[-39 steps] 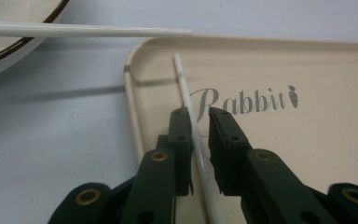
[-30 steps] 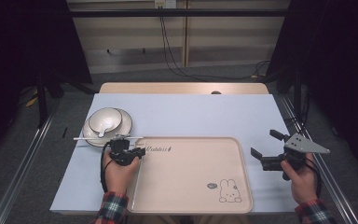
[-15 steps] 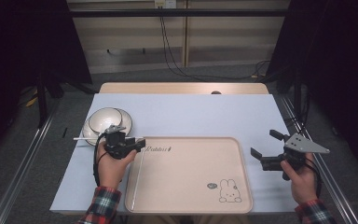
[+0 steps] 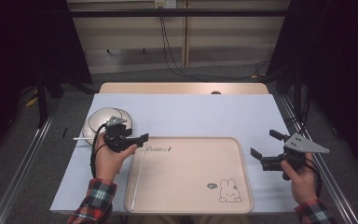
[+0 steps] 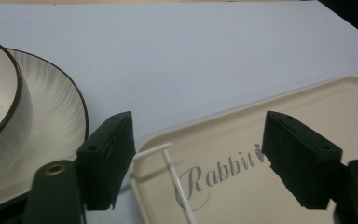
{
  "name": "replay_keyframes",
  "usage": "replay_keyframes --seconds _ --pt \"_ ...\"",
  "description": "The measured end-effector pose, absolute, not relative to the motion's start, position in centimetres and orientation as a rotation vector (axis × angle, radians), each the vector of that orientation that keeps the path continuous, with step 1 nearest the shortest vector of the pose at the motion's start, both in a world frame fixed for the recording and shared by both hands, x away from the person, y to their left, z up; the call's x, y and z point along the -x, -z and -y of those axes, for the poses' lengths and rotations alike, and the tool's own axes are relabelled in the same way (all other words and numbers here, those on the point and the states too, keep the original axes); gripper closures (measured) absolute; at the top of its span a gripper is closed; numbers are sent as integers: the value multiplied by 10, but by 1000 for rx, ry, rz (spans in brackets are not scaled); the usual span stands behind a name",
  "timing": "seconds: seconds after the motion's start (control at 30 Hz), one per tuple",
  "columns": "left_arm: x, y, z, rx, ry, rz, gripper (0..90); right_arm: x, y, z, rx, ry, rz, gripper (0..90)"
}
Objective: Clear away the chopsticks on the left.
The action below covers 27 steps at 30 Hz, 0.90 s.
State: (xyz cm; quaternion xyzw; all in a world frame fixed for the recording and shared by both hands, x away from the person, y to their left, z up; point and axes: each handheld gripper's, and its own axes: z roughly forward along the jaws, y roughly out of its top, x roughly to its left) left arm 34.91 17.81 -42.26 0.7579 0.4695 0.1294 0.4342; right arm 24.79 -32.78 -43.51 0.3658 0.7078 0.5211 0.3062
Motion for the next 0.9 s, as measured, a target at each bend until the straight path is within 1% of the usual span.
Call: replay_keyframes --seconds 0.13,0.23,0.53,0.63,0.73,0.8,0.9 --pt "-355 425 -178 -1924 -322 -1153 204 -248 435 329 -965 -1383 -1871 0" --pt "-360 425 -181 -1989 -342 -1110 186 -248 435 329 -968 -1376 -1870 0" --pt "-368 422 -183 -2045 -344 -1047 168 -249 435 329 -970 -1373 -1865 0" --pt "-371 421 -183 -2088 -346 -1009 160 -249 435 329 -969 -1374 -1865 0" --pt "-374 422 -184 -2129 -339 -992 154 -248 435 329 -963 -1383 -1872 0" --pt "-376 423 -183 -2127 -337 -1007 149 -248 434 329 -972 -1384 -1866 0" --pt "-379 422 -185 -2179 -343 -980 148 -248 434 330 -972 -1385 -1864 0"
